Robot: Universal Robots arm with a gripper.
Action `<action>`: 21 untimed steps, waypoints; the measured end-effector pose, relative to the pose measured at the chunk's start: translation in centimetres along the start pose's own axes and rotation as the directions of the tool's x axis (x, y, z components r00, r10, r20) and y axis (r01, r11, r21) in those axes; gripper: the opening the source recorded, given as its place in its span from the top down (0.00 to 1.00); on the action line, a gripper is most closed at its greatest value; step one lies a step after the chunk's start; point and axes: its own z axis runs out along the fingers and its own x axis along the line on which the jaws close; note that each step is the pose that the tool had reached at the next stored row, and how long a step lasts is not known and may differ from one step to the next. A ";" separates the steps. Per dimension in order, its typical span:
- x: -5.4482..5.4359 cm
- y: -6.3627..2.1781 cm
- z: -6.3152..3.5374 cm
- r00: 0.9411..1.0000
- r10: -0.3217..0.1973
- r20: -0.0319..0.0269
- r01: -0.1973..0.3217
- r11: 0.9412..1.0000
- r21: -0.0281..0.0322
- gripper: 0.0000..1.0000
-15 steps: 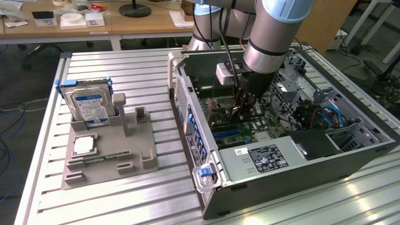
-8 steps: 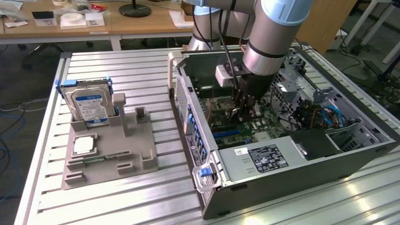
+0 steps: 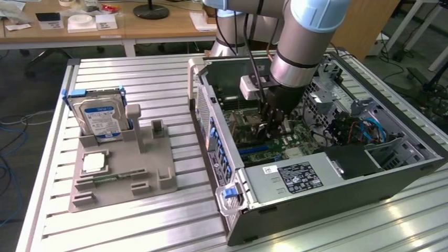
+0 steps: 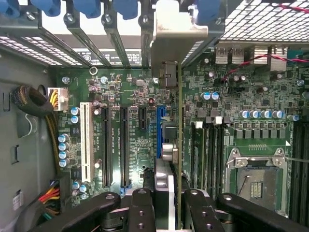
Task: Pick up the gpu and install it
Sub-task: 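Insert the gpu into the slot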
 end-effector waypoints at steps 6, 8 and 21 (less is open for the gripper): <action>0.2 0.06 0.41 1.000 0.000 0.000 0.000 1.000 0.000 0.72; 0.2 0.13 0.49 1.000 0.000 0.000 0.000 1.000 0.000 0.72; 0.4 0.47 0.95 1.000 0.000 0.000 0.000 1.000 0.000 0.72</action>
